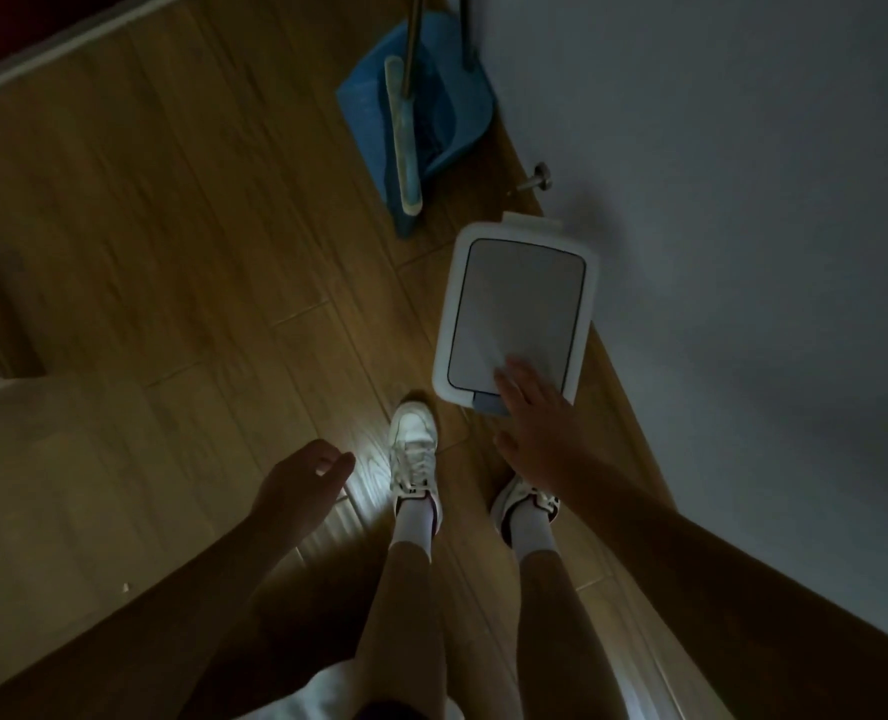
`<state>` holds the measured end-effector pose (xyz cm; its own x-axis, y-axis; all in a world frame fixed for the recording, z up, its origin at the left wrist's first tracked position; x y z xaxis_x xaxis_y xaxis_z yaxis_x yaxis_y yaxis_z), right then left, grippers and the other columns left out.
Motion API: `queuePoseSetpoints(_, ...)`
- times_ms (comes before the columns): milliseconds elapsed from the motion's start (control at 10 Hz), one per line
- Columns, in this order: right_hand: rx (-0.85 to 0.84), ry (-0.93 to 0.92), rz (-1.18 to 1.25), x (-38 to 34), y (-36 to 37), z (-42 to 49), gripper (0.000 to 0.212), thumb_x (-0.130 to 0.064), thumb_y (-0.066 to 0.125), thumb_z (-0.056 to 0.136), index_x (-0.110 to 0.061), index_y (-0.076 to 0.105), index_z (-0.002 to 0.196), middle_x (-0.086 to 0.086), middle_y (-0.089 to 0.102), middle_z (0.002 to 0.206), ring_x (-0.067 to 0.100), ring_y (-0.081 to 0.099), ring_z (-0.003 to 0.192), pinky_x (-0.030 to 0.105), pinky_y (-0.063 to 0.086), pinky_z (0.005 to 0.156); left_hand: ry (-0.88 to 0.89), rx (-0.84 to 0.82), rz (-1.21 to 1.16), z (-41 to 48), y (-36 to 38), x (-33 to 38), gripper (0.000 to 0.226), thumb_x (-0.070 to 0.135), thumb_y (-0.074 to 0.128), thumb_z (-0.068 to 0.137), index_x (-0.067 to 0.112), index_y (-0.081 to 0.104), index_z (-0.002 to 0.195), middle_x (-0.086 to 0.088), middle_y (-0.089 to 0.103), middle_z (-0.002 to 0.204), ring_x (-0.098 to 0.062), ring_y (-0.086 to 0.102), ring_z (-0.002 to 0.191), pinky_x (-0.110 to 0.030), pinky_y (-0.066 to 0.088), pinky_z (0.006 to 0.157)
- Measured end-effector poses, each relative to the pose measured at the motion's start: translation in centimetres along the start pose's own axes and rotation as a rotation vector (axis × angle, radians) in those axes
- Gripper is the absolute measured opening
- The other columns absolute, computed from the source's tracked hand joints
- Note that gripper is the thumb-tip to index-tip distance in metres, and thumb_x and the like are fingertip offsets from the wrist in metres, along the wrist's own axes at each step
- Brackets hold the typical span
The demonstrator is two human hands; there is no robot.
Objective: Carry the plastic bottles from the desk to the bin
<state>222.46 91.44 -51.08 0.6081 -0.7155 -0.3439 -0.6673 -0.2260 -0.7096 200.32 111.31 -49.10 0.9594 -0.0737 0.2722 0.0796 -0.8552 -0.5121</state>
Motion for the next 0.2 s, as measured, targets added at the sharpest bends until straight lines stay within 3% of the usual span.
queuePoseSetpoints(100,-0.051,0.026,0.067,-0.1,-1.1,0.5,0.067,-0.031,0.055,0.093,-0.014,0.029,0.152,0.004,0.019,0.163,0.027,0.022,0.148,0.047,0.036,0.112,-0.018,-0.020,-0.033,-0.6,-0.1,-0.7,0.016,0.042,0.061,0.095,0.031,0.062,0.083,0.007,0.067,0.084,-0.020,0.067,0.082,-0.038,0.055,0.077)
queuePoseSetpoints(200,-0.128,0.166,0.163,0.7,-2.3,0.7,0.054,-0.032,0.052,0.094,-0.014,0.044,0.144,0.009,0.044,0.149,0.031,0.047,0.132,0.044,0.046,0.104,-0.011,-0.017,-0.098,-1.7,-1.0,-0.3,0.016,0.041,0.062,0.094,0.028,0.065,0.086,0.003,0.069,0.085,-0.022,0.068,0.082,-0.041,0.056,0.077)
Point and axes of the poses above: each hand's wrist, its own z-axis towards the middle knuckle, its own y-axis out of the palm, x = y × z, the point moved 8 cm from there along z, towards the middle knuckle
